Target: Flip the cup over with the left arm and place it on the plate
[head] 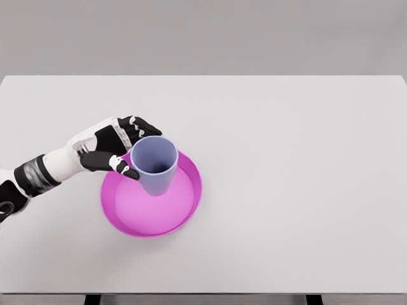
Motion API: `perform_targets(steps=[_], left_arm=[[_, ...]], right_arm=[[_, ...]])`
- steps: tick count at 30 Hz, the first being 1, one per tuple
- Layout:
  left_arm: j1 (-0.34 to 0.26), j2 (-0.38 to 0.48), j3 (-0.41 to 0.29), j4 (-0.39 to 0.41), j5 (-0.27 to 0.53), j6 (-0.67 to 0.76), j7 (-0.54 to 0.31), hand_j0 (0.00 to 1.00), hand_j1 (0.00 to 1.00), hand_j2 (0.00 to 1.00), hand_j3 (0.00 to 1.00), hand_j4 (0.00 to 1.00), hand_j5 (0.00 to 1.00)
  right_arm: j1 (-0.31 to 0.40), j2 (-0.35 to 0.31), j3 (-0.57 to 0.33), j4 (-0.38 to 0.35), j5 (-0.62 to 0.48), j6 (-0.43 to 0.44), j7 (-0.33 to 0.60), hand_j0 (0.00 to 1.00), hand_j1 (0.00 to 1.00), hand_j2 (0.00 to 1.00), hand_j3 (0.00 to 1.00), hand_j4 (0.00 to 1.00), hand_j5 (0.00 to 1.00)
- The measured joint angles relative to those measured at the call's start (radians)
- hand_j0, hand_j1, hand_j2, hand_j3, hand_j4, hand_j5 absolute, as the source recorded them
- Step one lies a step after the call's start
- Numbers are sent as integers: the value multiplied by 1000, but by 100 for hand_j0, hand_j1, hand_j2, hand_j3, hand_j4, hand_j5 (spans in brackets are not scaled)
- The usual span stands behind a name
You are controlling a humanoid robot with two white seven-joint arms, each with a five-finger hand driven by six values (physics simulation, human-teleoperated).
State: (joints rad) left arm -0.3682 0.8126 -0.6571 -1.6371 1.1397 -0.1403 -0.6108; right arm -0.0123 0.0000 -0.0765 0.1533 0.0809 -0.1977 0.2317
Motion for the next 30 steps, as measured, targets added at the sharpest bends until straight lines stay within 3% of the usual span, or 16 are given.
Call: perform_targets(steps=[10,16,30], left_arm=[[15,-31,0,88,-38,5,0,59,59,59,59,59,59],[17,-34,0,90,-49,4,0,84,84,84,84,84,84],[20,-22,6,85,-50,4,0,98,98,98,98,98,98]], right_arm=[[0,0,0,0,0,0,0,100,100,100,100,100,100],[0,0,0,0,0,0,0,100,100,100,100,100,100],[0,0,0,0,0,0,0,100,100,100,100,100,100]])
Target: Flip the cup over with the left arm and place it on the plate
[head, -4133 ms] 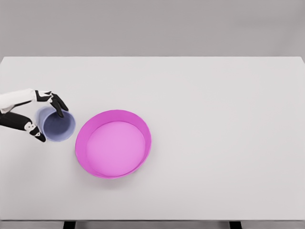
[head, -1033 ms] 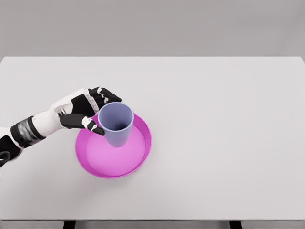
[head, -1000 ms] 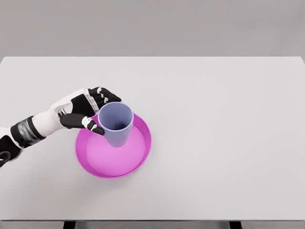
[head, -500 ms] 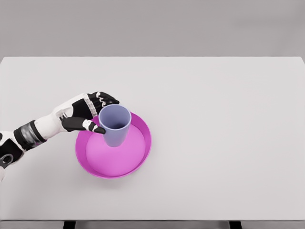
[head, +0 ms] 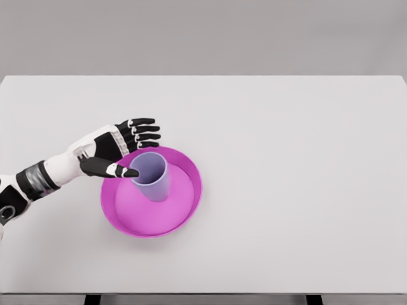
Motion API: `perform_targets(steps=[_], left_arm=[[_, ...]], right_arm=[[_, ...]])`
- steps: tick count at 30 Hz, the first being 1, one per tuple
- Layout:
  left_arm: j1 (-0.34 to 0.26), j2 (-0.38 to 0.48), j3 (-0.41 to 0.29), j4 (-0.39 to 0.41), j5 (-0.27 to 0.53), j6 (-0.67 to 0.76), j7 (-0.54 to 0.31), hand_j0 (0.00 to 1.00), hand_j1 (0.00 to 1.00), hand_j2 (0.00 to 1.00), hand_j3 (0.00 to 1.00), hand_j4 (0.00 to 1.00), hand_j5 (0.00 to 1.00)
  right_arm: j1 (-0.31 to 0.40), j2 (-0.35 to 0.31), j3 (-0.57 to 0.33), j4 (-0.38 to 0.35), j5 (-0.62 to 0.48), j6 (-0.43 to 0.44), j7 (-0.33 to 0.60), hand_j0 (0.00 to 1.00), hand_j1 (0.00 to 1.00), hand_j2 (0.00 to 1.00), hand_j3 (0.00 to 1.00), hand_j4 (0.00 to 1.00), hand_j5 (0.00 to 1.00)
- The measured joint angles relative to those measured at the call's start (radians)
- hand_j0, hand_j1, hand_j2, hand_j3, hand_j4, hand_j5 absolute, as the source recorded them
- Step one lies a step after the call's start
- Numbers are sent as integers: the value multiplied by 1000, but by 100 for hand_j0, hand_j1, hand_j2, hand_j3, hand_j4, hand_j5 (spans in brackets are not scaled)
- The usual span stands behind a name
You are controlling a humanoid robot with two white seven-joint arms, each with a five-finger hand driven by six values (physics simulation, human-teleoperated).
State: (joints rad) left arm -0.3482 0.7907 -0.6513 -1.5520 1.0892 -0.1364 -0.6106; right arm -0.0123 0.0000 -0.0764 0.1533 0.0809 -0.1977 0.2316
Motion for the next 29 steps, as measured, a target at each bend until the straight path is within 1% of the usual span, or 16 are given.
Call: perform_targets(steps=[2,8,11,13,18,21,24,26,29], left_arm=[[-8,8,6,-5,2,0,0,100,100,100,100,100,100],[-5,96,53,-61,36,-1,0,100,100,100,100,100,100],[-6,124,64,-70,43,0,0,100,100,100,100,100,100],[-6,142,85,-74,45,-1,0,100,100,100,100,100,100],[-9,260,142,-114,37,-9,0,100,100,100,100,100,100],[-12,300,158,-127,33,-11,0,100,100,100,100,100,100],[-18,300,164,-135,28,-12,0,100,100,100,100,100,100],[-38,266,165,-143,5,-12,0,100,100,100,100,100,100],[-43,232,160,-155,-18,-12,0,100,100,100,100,100,100]], right_arm=[[0,0,0,0,0,0,0,100,100,100,100,100,100],[0,0,0,0,0,0,0,100,100,100,100,100,100],[0,0,0,0,0,0,0,100,100,100,100,100,100],[0,0,0,0,0,0,0,100,100,100,100,100,100],[0,0,0,0,0,0,0,100,100,100,100,100,100],[0,0,0,0,0,0,0,100,100,100,100,100,100],[0,0,0,0,0,0,0,100,100,100,100,100,100],[0,0,0,0,0,0,0,100,100,100,100,100,100],[0,0,0,0,0,0,0,100,100,100,100,100,100]])
